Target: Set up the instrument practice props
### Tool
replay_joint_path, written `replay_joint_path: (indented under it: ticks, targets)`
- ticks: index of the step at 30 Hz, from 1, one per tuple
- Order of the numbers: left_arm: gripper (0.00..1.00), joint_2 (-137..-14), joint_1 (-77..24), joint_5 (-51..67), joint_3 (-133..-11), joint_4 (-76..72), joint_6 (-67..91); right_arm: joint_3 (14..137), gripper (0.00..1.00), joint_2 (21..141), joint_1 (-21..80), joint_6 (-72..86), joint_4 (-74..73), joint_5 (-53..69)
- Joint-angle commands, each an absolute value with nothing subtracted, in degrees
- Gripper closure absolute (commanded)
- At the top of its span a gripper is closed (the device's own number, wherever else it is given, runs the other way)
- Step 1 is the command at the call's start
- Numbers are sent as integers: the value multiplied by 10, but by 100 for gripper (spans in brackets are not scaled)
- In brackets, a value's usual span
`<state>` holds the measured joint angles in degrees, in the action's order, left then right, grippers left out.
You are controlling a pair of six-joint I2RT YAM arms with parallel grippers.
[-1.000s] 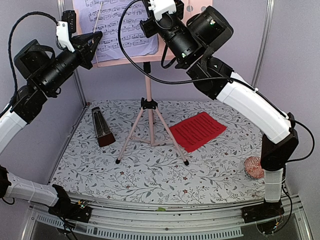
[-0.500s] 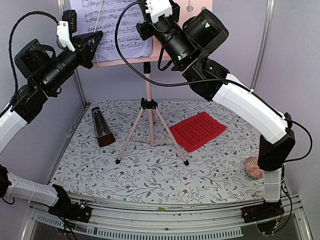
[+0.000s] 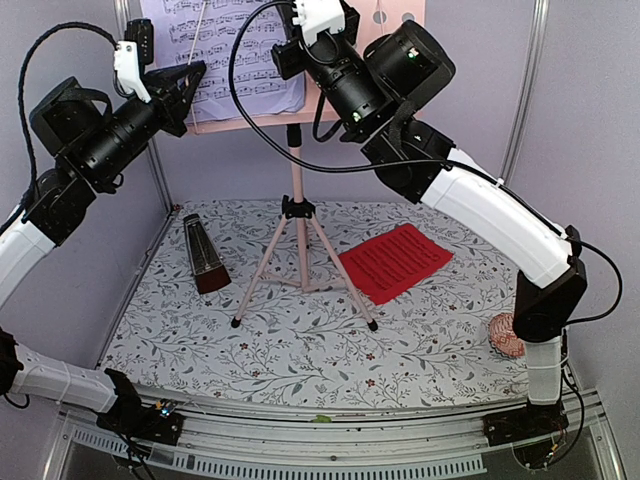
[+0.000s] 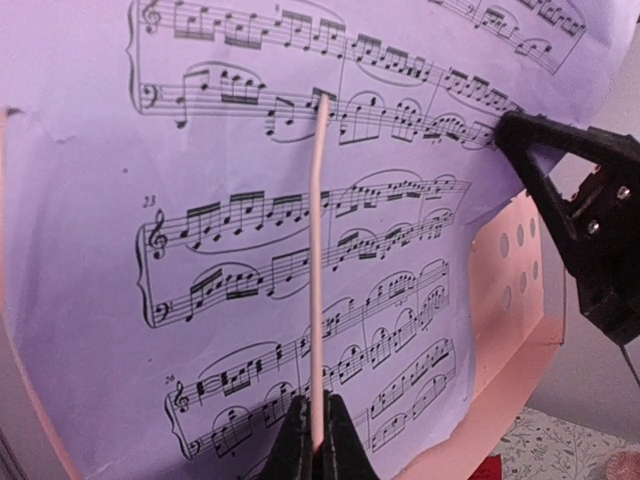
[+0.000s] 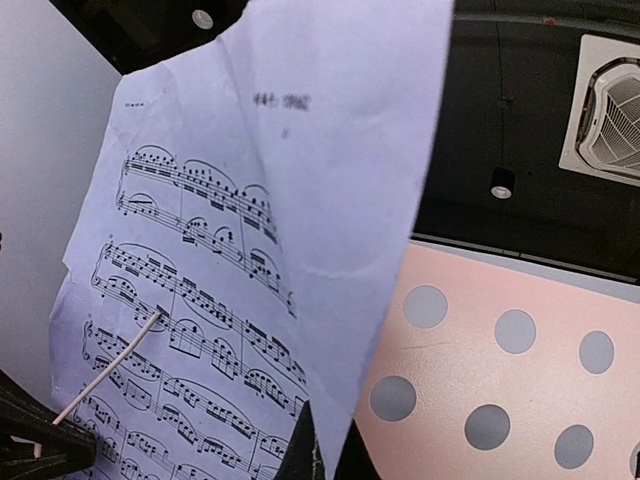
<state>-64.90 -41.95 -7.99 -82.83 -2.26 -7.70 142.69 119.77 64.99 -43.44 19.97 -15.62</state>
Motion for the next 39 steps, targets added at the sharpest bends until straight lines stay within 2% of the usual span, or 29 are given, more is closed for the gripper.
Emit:
replay_joint_path:
  ticks: [1,3,5,12,14,21,28,33,39]
  targets:
    - [95,-660,-428,-65,-834,-3,-75,1443,100,1207,655,-424,218,-147]
    - [87,-660,-428,-65,-833,-3,-74,1443,100,1209,655,-425,215,-151]
    - [85,-660,-427,-65,-832,-3,-74,1443,100,1209,655,-425,213,-153]
    - [84,-658,-428,-64,-831,-4,-72,1443,99,1212,654,-422,207,-156]
    - [84,-657,-428,-65,-830,-4,-72,1443,93,1212,654,-423,207,-157]
    - [86,-644,-428,-64,-820,-9,-66,1443,84,1205,655,-413,192,-162]
    - [69,-604,-428,-74,-796,-6,-45,1441,73,1202,654,-403,172,-170]
    - [62,-550,-427,-105,-766,2,-25,1432,69,1197,655,-402,167,-173]
    - [60,-504,-427,-178,-731,24,-7,1426,66,1193,655,-399,164,-171]
